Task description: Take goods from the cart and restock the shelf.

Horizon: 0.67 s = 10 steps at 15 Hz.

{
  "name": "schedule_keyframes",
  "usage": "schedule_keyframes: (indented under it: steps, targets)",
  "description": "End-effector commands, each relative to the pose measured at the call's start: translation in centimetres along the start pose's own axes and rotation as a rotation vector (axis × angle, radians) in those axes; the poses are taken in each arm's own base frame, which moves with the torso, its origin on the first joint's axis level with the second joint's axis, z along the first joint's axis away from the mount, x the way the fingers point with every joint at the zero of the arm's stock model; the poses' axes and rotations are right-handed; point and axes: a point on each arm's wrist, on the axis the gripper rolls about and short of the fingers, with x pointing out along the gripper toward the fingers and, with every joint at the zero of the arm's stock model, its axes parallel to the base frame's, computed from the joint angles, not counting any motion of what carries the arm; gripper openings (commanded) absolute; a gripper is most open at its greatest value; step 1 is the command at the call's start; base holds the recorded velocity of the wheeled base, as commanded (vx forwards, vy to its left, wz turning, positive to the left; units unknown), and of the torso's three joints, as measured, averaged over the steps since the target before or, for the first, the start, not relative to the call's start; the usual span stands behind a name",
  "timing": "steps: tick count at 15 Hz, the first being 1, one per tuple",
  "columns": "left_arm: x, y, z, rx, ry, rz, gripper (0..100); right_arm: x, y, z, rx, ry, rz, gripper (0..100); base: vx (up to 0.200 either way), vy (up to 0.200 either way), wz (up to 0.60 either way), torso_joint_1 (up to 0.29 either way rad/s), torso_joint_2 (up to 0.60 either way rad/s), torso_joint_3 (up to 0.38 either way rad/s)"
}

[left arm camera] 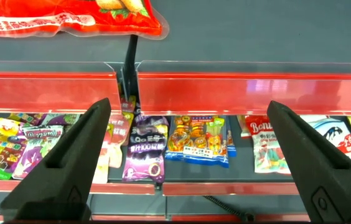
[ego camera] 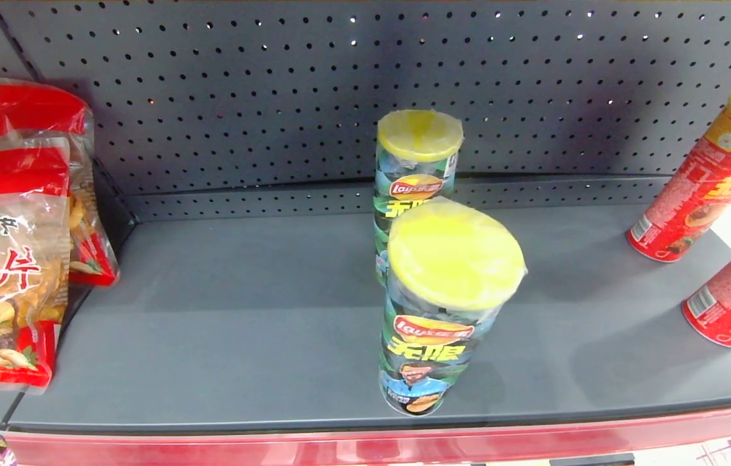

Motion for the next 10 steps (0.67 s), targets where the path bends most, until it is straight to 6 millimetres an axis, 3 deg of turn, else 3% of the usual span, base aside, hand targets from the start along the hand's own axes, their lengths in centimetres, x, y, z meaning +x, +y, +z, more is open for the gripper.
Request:
schedule_keyframes:
  steps: [1, 5, 8, 10]
  targets:
    - [0.0, 0.0, 0.0, 0.0, 0.0, 0.002, 100, 2.13, -0.18, -5.08, -0.019, -0.011, -0.061, 100, 0.0, 0.0, 0.0, 0.0, 0.0, 0.0]
    - [0.0, 0.0, 0.0, 0.0, 0.0, 0.002, 100, 2.08, -0.27, -5.1, -0.034, -0.075, -0.06, 100, 0.0, 0.0, 0.0, 0.0, 0.0, 0.0]
    - [0.0, 0.0, 0.0, 0.0, 0.0, 0.0, 100, 1.95, -0.43, -5.27, -0.036, -0.108, -0.195, 100, 0.0, 0.0, 0.0, 0.0, 0.0, 0.0]
    - [0.01, 0.0, 0.0, 0.0, 0.002, 0.002, 100, 1.52, -0.14, -6.05, -0.068, -0.119, -0.129, 100, 0.0, 0.0, 0.0, 0.0, 0.0, 0.0]
